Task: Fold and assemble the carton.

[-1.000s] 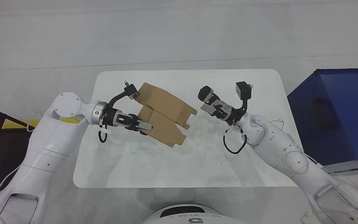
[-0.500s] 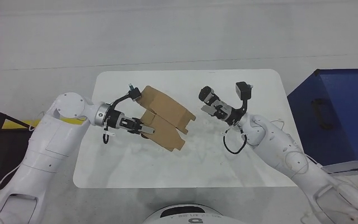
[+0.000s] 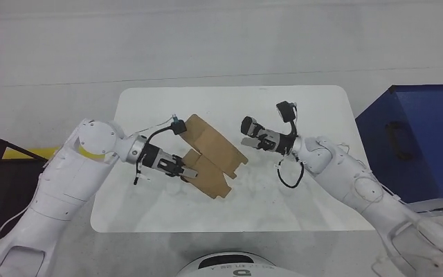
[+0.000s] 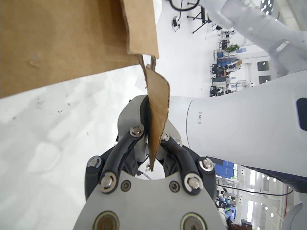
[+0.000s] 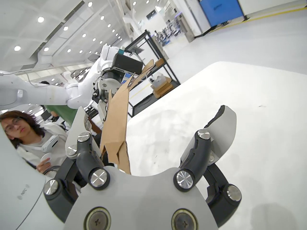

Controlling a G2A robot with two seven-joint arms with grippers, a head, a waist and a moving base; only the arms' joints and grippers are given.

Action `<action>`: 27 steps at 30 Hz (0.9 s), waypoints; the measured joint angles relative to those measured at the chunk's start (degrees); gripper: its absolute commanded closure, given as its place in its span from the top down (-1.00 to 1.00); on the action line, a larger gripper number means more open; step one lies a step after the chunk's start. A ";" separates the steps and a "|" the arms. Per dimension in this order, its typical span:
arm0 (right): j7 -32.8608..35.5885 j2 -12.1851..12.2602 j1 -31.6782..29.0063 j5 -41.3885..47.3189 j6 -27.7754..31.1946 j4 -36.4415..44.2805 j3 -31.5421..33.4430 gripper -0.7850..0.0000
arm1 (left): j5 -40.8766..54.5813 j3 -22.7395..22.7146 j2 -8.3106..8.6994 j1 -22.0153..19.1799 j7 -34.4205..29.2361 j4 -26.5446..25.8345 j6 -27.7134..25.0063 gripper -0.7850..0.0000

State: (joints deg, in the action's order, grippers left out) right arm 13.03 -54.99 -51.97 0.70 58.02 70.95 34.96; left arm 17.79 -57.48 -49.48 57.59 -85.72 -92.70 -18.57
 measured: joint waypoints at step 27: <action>40.27 -3.73 10.83 37.24 -7.03 -2.25 -13.76 -0.31 | -3.86 10.32 4.84 -3.93 2.39 -3.88 -2.39 -1.00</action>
State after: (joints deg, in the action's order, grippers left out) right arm 53.30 -58.71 -41.14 37.94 51.00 68.70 21.20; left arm 13.93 -47.16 -44.64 53.66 -83.33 -96.58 -20.96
